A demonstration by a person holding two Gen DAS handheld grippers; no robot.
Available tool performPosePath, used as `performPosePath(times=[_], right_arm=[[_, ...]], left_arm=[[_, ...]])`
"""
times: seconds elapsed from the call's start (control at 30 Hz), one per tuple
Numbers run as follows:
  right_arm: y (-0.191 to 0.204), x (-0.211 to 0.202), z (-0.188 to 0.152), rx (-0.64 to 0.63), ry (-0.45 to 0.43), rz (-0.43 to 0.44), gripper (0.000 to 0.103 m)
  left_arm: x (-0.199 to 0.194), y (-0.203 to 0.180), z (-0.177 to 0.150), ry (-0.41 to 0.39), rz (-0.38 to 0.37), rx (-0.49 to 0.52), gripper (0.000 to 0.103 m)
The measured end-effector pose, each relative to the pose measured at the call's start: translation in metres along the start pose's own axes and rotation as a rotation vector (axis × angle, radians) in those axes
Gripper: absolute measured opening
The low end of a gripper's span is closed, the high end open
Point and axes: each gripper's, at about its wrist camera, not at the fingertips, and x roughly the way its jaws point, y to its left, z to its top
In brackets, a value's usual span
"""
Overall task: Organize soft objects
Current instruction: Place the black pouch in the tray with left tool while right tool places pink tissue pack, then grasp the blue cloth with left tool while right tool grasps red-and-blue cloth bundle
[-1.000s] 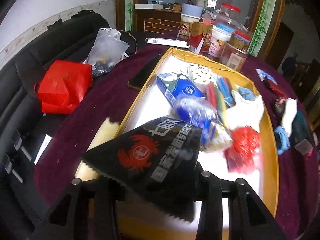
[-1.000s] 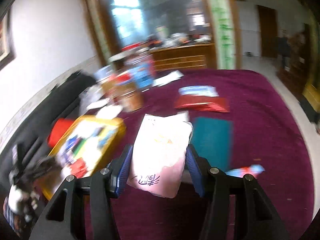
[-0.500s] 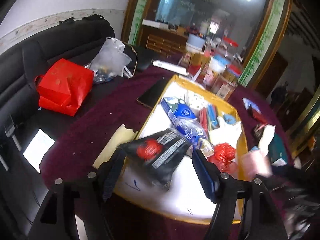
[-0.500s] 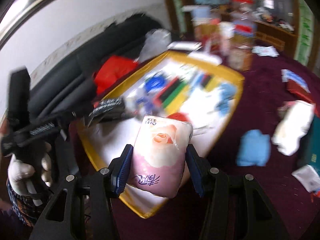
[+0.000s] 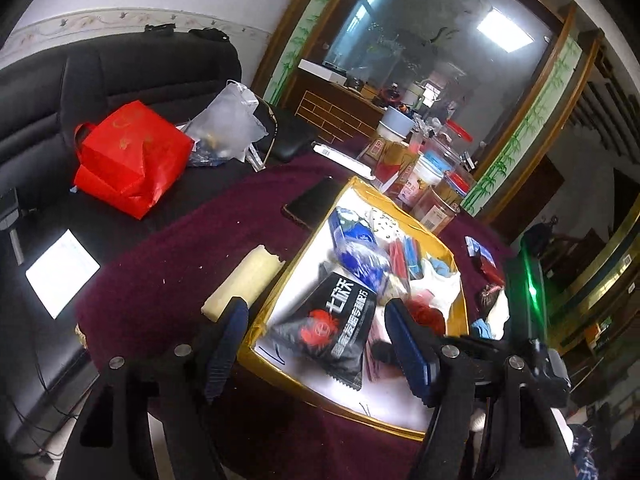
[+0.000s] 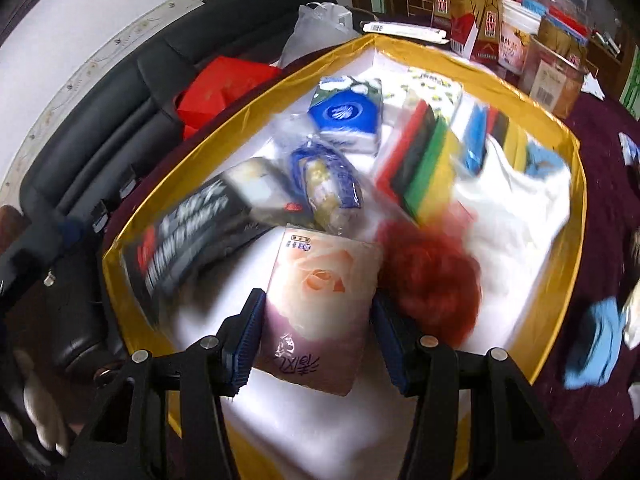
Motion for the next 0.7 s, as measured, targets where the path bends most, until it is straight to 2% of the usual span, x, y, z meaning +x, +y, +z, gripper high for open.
performPosePath(times=[0.1,0.2,0.4,0.57,0.7], right_arm=[[0.000,0.000,0.004,0.000,-0.020,-0.010,0.056],[-0.002,-0.017,-0.005,0.026,-0.057,0.021,0.064],[-0.026,-0.081,-0.040,0.048,-0.195,0.012,0.071],[-0.086,-0.133,-0.089,0.145,-0.298,-0.063,0.071],[-0.150,-0.169,-0.132,0.261,-0.349,-0.193,0.071]], left_arm=[[0.002,0.000,-0.002,0.007,-0.012,-0.015,0.074],[0.001,-0.003,-0.003,0.006,-0.019,-0.007,0.074],[-0.005,-0.019,-0.007,-0.004,-0.047,0.018,0.075],[-0.008,-0.049,-0.017,0.004,-0.085,0.100,0.077],[-0.002,-0.077,-0.029,0.033,-0.102,0.174,0.077]])
